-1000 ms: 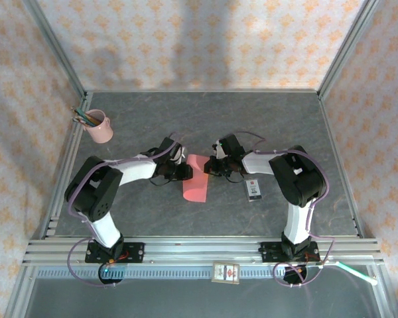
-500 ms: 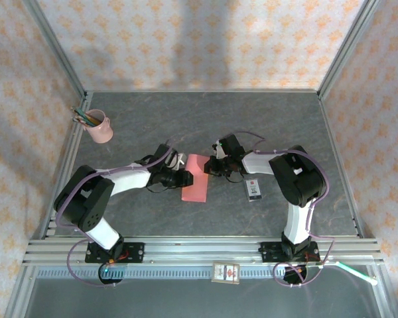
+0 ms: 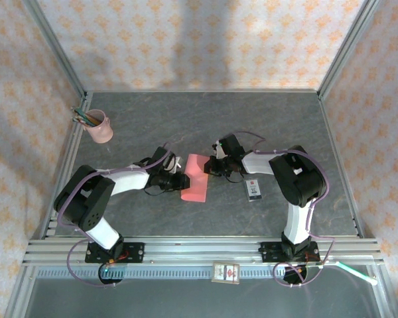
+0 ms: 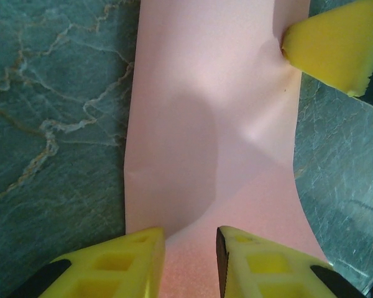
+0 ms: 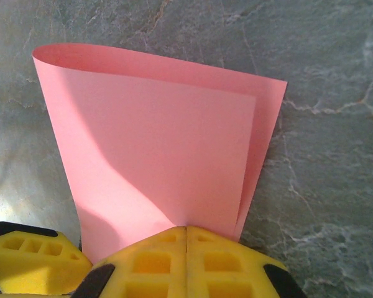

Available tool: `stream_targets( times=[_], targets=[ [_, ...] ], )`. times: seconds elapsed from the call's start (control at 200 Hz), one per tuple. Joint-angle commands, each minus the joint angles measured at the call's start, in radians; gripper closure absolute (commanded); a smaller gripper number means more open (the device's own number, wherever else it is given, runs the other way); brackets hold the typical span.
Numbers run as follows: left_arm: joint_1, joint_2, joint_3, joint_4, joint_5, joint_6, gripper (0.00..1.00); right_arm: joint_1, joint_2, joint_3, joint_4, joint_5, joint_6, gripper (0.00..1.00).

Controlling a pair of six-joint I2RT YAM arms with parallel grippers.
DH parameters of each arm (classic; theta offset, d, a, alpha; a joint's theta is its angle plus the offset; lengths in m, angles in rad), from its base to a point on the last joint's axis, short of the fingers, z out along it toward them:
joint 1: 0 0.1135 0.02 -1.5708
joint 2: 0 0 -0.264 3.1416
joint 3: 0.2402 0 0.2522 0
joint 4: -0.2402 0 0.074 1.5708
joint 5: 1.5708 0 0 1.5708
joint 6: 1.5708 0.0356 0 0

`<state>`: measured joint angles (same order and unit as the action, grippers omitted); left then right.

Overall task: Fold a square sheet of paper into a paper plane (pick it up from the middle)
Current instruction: First fold in half a square sheet of paper at the center of the table.

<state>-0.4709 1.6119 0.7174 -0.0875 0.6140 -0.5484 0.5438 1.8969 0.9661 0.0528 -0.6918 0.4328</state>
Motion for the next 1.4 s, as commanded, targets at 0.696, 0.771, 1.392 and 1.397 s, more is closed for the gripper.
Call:
stream_targets(
  times=[0.696, 0.771, 1.392, 1.397],
  targets=[
    [-0.011, -0.018, -0.102, -0.004, 0.013, -0.01, 0.65, -0.004, 0.061, -0.036, -0.116, 0.194, -0.039, 0.99],
    [-0.006, -0.019, -0.108, -0.002, 0.01, -0.008, 0.65, -0.004, 0.06, -0.04, -0.117, 0.195, -0.039, 0.99],
    [0.019, 0.002, 0.145, 0.07, -0.028, -0.03, 0.67, -0.004, 0.06, -0.038, -0.107, 0.193, -0.04, 1.0],
    [0.02, 0.006, 0.149, 0.07, -0.028, -0.03, 0.67, -0.003, 0.06, -0.038, -0.107, 0.193, -0.041, 1.0]
  ],
)
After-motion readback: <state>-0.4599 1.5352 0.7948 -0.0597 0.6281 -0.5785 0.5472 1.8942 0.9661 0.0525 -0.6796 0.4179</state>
